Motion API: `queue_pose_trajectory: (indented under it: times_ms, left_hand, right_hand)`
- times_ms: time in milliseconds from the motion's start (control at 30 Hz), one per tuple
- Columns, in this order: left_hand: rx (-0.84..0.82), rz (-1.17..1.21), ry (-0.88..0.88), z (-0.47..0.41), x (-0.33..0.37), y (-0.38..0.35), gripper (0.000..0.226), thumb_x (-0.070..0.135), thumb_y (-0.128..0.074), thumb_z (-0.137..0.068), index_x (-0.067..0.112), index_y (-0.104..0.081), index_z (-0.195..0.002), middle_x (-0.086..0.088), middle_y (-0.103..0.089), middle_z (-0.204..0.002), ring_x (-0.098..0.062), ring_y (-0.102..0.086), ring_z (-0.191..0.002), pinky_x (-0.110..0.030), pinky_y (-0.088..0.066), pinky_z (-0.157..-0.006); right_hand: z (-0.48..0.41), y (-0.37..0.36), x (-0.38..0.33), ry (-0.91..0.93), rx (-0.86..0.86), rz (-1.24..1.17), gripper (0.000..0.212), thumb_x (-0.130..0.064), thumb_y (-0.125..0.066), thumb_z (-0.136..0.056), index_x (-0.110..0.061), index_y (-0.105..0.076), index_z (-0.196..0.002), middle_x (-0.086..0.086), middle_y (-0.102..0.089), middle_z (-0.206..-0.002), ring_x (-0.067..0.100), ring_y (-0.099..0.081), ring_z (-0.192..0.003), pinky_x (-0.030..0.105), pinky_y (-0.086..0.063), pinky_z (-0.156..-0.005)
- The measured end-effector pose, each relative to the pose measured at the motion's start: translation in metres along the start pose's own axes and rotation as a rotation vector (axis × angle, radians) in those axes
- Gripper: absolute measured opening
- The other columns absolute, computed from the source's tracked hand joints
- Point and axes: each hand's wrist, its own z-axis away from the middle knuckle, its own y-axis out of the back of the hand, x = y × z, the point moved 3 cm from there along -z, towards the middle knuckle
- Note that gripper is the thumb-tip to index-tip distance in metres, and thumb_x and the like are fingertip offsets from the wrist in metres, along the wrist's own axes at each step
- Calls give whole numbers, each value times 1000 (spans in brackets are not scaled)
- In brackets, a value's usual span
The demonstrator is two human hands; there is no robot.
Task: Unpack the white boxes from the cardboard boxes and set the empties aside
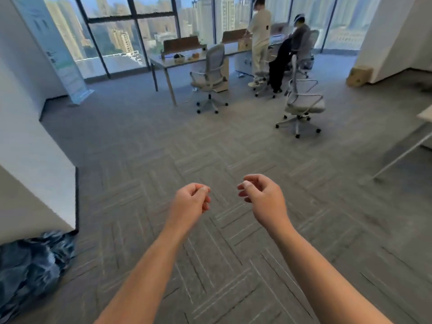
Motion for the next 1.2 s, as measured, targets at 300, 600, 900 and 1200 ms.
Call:
queue_pose_trajectory:
  times_ms: [300, 600, 900, 1200]
  left_hand:
    - [-382, 22, -96, -97, 70, -261, 18, 14, -54, -97, 6, -68, -91, -5, -66, -73, -16, -59, -62, -32, -51, -65]
    - [-603, 112, -144, -242, 153, -476, 17, 14, -55, -96, 8, -69, -90, -6, -67, -74, -14, -59, -61, -30, -51, -64]
    - [-817, 59, -204, -325, 244, -692, 16, 16, -56, -95, 11, -70, -88, -2, -67, -72, -12, -59, -61, -30, -52, -65]
    - [-842, -12, -247, -399, 313, -909, 17, 16, -55, -97, 8, -69, -92, -4, -67, -75, -14, -61, -63, -29, -53, -66]
  right_hand:
    - [-96, 219, 61, -99, 420, -6, 16, -9, -55, -98, -21, -64, -93, 1, -74, -85, 15, -69, -76, 30, -53, -71]
    - [-273, 375, 62, -113, 647, 65, 16, -8, -54, -97, -19, -65, -93, 3, -74, -86, 16, -68, -77, 36, -53, -74]
    - [-396, 536, 63, -123, 876, 36, 15, -6, -54, -96, -16, -65, -93, 7, -74, -88, 17, -69, -77, 38, -55, -78]
    - [-546, 719, 101, -114, 926, -19, 12, -8, -55, -97, -13, -66, -97, 4, -74, -86, 16, -71, -78, 41, -56, -80]
